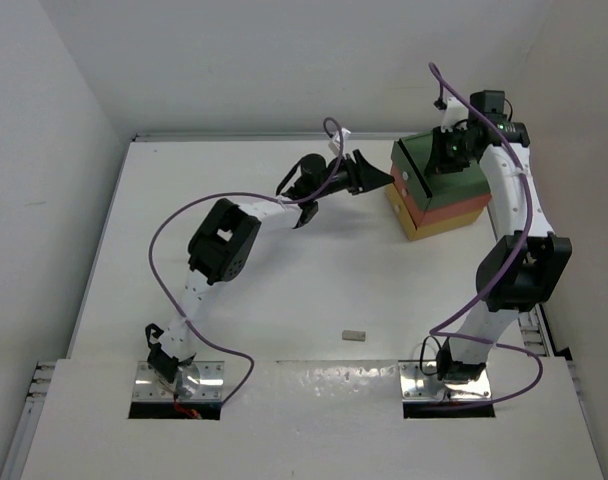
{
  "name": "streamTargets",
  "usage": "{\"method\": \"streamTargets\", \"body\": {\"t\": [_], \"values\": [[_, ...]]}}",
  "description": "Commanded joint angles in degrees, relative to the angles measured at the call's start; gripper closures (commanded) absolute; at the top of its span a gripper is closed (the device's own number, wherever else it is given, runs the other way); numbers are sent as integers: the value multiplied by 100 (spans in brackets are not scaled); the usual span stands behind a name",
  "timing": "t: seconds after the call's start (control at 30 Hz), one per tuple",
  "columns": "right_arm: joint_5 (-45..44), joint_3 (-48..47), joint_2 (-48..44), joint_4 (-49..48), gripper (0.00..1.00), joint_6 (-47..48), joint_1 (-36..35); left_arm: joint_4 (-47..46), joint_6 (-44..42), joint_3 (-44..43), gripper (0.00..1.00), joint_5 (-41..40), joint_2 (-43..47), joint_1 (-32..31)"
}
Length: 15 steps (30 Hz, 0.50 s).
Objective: Sort the stationery into containers
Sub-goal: Close the drawer in the storage box.
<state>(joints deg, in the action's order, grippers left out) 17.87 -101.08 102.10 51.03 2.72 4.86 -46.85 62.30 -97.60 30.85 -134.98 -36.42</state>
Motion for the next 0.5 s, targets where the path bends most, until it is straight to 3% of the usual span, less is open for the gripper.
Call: {"method": "streamTargets", "body": {"t": [0.0,0.47], "values": [[112,-8,-15,-137,100,-96,-56,-53,80,-241,36,105,42,-66],[138,-70,-24,-137,100,-184,-187,281,159,-1252,33,79,-608,-154]]}}
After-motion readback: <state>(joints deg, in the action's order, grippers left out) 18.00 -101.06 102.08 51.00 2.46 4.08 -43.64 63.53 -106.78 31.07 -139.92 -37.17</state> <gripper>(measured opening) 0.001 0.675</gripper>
